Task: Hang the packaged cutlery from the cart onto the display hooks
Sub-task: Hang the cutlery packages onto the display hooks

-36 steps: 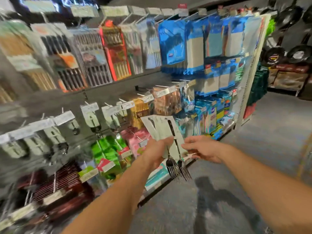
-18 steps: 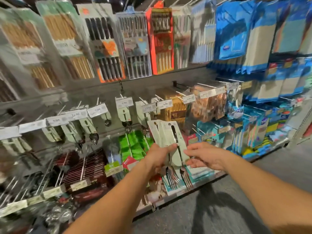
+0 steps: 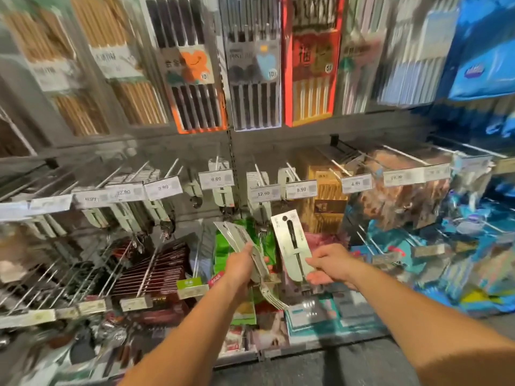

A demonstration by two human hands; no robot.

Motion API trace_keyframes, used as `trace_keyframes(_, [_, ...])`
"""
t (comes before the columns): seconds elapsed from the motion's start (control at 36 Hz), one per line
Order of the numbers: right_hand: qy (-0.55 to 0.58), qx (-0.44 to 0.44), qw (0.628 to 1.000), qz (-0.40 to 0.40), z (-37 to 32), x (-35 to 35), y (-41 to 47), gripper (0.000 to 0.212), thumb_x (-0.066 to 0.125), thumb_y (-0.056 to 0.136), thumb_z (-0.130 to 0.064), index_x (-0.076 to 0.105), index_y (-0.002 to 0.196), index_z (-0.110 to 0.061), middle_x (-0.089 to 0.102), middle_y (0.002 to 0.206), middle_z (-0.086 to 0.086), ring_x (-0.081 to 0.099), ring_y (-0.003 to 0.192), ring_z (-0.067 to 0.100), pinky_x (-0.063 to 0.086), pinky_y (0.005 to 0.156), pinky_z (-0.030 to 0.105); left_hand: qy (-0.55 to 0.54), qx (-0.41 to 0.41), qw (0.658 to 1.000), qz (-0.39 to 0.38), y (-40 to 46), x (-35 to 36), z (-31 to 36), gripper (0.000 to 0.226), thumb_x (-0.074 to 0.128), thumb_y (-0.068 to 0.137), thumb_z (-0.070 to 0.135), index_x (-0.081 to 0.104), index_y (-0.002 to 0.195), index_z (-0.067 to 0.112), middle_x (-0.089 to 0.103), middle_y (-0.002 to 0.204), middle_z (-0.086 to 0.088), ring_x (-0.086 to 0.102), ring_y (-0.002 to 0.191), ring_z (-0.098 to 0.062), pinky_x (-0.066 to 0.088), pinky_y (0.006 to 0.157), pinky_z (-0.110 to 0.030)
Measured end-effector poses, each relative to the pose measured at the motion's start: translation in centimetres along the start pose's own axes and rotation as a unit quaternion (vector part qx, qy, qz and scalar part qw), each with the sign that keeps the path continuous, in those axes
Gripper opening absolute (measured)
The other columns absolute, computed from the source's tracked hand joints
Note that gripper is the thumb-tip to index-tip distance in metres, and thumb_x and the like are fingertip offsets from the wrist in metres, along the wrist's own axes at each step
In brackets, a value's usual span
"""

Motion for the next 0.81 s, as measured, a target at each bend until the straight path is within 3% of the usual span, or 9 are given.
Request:
trace_keyframes(0.08, [-0.006, 0.009, 1.000, 0.007, 0.0, 0.9, 2.6, 0.010, 0.067, 0.091, -0.005, 0.061, 0.099, -0.004, 0.066, 0.099, 0.018, 0.075, 0.072, 0.024, 0.061, 0.062, 0.030, -0.010, -0.009, 1.000, 0.017, 1.7, -0.5, 0.3, 0.029, 0.043, 0.106, 0.030, 0.053, 0.100, 0.004, 0.070, 0.089, -0.021, 0.067, 0.078, -0.035, 0.054, 0.074, -0.045])
trace_keyframes(0.17, [0.009, -0.004, 1.000, 0.012, -0.6, 1.9, 5.7, 0.007, 0.066, 0.092, -0.005, 0.062, 0.098, -0.006, 0.067, 0.109, 0.021, 0.075, 0.073, 0.022, 0.061, 0.063, 0.030, -0.018, -0.006, 1.000, 0.016, 4.1, -0.8, 1.0, 0.029, 0.041, 0.106, 0.031, 0.053, 0.100, 0.005, 0.069, 0.093, -0.020, 0.067, 0.079, -0.034, 0.053, 0.067, -0.042])
trace_keyframes(0.22, [0.022, -0.015, 0.999, 0.020, -1.3, 2.4, 7.3, 0.004, 0.066, 0.092, -0.005, 0.062, 0.093, -0.007, 0.069, 0.106, 0.022, 0.075, 0.077, 0.024, 0.062, 0.068, 0.033, -0.018, -0.005, 1.000, 0.014, 5.4, -0.8, 1.6, 0.029, 0.043, 0.106, 0.030, 0.054, 0.097, 0.005, 0.069, 0.088, -0.018, 0.067, 0.071, -0.031, 0.054, 0.062, -0.038])
trace_keyframes(0.33, [0.054, -0.023, 0.998, 0.024, -3.0, 3.6, 9.0, 0.011, 0.065, 0.092, -0.002, 0.061, 0.083, -0.007, 0.068, 0.094, 0.020, 0.074, 0.081, 0.026, 0.062, 0.069, 0.030, -0.018, -0.008, 1.000, -0.003, 7.8, -0.7, 2.6, 0.030, 0.047, 0.105, 0.029, 0.057, 0.094, 0.003, 0.071, 0.069, -0.013, 0.067, 0.068, -0.031, 0.055, 0.079, -0.050])
trace_keyframes(0.42, [0.049, -0.030, 0.998, 0.017, -3.6, 4.2, 10.0, 0.014, 0.062, 0.093, 0.002, 0.059, 0.081, -0.003, 0.064, 0.089, 0.019, 0.071, 0.078, 0.026, 0.061, 0.065, 0.024, -0.002, -0.006, 1.000, -0.007, 9.4, -0.3, 3.3, 0.031, 0.046, 0.105, 0.028, 0.056, 0.088, 0.005, 0.068, 0.053, -0.006, 0.065, 0.062, -0.028, 0.055, 0.068, -0.042])
trace_keyframes(0.5, [0.032, -0.029, 0.999, 0.013, -3.2, 4.8, 11.0, 0.014, 0.062, 0.091, 0.004, 0.057, 0.081, -0.004, 0.061, 0.090, 0.018, 0.069, 0.084, 0.029, 0.060, 0.079, 0.032, 0.025, -0.015, 0.999, -0.024, 10.1, 0.1, 3.5, 0.033, 0.045, 0.106, 0.025, 0.052, 0.080, 0.006, 0.062, 0.043, -0.004, 0.060, 0.061, -0.029, 0.054, 0.071, -0.046])
trace_keyframes(0.58, [0.006, -0.012, 1.000, 0.012, -2.3, 5.0, 12.1, 0.019, 0.061, 0.091, 0.006, 0.054, 0.079, -0.006, 0.058, 0.089, 0.015, 0.067, 0.089, 0.034, 0.056, 0.091, 0.045, 0.020, -0.025, 0.999, -0.039, 11.5, 0.4, 2.9, 0.032, 0.044, 0.106, 0.025, 0.054, 0.084, 0.004, 0.065, 0.049, -0.007, 0.065, 0.070, -0.034, 0.053, 0.084, -0.053])
trace_keyframes(0.69, [-0.014, -0.001, 0.999, 0.032, -1.9, 4.4, 12.8, 0.019, 0.061, 0.090, 0.008, 0.054, 0.080, -0.006, 0.059, 0.097, 0.021, 0.065, 0.094, 0.035, 0.053, 0.094, 0.052, 0.034, -0.020, 0.998, -0.047, 13.0, 0.4, 2.4, 0.036, 0.044, 0.105, 0.028, 0.063, 0.091, 0.001, 0.068, 0.059, -0.009, 0.066, 0.066, -0.031, 0.052, 0.069, -0.040])
trace_keyframes(0.81, [0.010, -0.044, 0.999, 0.023, -3.6, 3.6, 13.6, 0.019, 0.060, 0.091, 0.007, 0.056, 0.076, -0.004, 0.058, 0.084, 0.019, 0.065, 0.095, 0.033, 0.051, 0.099, 0.048, 0.033, -0.014, 0.998, -0.049, 15.1, 0.9, 2.6, 0.041, 0.046, 0.104, 0.033, 0.068, 0.106, -0.001, 0.074, 0.079, -0.012, 0.072, 0.089, -0.039, 0.053, 0.074, -0.038])
Point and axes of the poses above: each hand's wrist, its own y-axis towards the middle knuckle, its own x-axis out of the palm, z = x × y, the point moved 4 cm from there along y, towards the middle knuckle
